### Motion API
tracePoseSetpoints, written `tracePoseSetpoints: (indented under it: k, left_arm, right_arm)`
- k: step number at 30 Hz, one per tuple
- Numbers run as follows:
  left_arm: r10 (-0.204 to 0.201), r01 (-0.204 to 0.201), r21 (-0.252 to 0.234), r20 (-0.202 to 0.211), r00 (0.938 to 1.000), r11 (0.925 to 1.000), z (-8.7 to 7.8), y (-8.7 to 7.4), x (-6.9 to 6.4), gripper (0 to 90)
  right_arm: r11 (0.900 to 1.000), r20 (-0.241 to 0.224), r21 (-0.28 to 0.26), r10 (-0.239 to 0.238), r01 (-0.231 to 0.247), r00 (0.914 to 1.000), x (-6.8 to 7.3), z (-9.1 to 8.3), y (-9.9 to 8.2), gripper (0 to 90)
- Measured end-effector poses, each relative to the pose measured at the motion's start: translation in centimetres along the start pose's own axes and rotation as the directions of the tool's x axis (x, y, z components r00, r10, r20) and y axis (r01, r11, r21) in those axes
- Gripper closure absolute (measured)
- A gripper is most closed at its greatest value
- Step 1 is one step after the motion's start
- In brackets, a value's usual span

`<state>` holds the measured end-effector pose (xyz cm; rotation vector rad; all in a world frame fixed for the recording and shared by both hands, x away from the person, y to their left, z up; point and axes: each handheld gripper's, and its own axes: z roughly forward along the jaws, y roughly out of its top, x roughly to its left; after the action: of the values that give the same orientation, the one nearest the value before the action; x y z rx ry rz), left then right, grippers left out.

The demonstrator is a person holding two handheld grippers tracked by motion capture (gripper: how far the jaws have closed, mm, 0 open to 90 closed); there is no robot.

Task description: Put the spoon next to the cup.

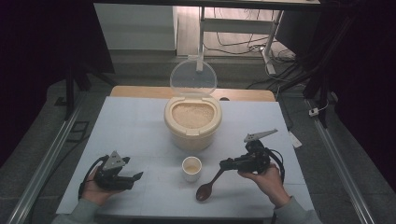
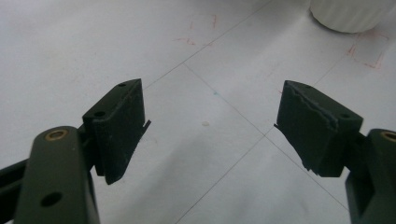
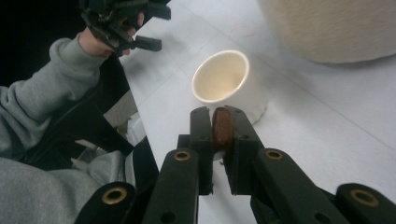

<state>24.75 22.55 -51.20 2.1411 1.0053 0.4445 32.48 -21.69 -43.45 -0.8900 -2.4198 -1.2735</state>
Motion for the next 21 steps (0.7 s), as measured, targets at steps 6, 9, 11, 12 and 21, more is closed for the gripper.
tracePoseSetpoints:
  k: [6,9,11,12,21]
  left_arm:
    - [0.001,-0.001,0.000,0.000,1.0000,1.0000,0.0,0.0,0.0,23.6]
    - [0.001,-0.001,0.000,0.000,1.0000,1.0000,0.0,0.0,0.0,23.6]
    - [0.001,-0.001,0.001,0.000,1.0000,1.0000,0.0,0.0,0.0,23.6]
    - [0.002,-0.002,0.002,0.000,1.0000,1.0000,0.0,0.0,0.0,23.6]
    - [0.003,-0.003,0.004,0.001,1.0000,1.0000,0.1,0.0,0.0,23.6]
  right_arm:
    - [0.9992,-0.015,0.039,0.006,-0.006,0.9999,-0.4,1.5,0.5,81.8]
    - [0.9991,0.006,0.041,0.013,-0.013,0.9999,-1.2,1.8,0.6,78.0]
    - [0.9991,0.041,0.040,0.009,-0.011,0.9991,-1.7,2.1,0.7,75.4]
    - [0.9992,0.044,0.035,0.016,-0.018,0.9989,-2.0,2.2,0.6,75.3]
    - [0.9996,0.133,0.023,0.010,-0.013,0.9911,-4.3,3.7,0.3,63.6]
